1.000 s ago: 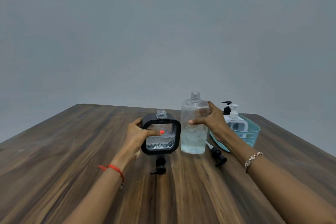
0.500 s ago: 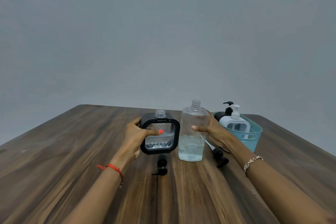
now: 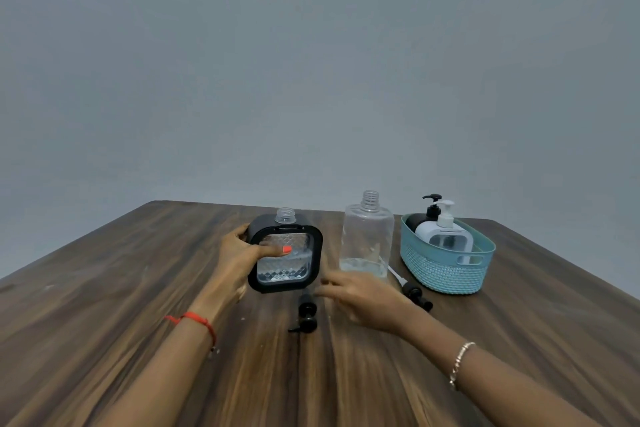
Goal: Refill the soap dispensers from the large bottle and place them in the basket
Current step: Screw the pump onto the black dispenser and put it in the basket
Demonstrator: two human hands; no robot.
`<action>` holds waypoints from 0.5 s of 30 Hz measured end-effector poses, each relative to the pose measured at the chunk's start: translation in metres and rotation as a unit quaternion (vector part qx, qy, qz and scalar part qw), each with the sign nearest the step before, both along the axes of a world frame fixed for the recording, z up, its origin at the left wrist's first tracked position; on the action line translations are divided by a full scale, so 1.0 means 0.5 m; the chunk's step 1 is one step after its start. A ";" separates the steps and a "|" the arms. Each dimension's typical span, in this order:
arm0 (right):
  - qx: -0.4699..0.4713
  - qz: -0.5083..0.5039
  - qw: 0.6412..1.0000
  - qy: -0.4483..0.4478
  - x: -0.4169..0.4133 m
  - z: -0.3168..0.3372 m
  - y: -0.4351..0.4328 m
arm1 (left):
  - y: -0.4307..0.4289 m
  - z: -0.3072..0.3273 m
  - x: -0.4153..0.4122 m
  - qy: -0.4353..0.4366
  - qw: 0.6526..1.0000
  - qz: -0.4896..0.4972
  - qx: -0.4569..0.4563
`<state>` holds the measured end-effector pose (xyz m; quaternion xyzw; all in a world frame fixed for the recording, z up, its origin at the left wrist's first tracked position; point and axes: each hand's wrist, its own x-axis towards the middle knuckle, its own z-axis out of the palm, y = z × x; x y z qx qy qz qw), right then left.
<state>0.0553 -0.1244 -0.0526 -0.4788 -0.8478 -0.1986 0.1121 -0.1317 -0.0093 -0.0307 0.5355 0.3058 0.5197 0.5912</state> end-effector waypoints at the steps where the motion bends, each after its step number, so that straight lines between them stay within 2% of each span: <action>1: -0.016 -0.003 1.000 -0.016 -0.004 -0.009 0.008 | -0.001 0.000 -0.001 0.000 1.000 0.002 0.000; 6: -0.073 -0.032 0.992 -0.095 -0.020 -0.044 0.042 | -0.004 0.004 -0.006 -0.003 1.000 0.007 -0.001; 11: -0.064 -0.041 0.988 -0.136 -0.030 -0.060 0.051 | -0.010 0.007 -0.008 -0.005 1.000 0.010 0.000; 13: -0.046 -0.022 0.990 -0.130 -0.032 -0.056 0.046 | -0.012 0.008 -0.011 -0.006 1.000 0.010 0.002; 15: -0.047 0.009 0.996 -0.079 -0.034 -0.041 0.035 | -0.014 0.011 -0.014 -0.009 1.000 0.009 0.000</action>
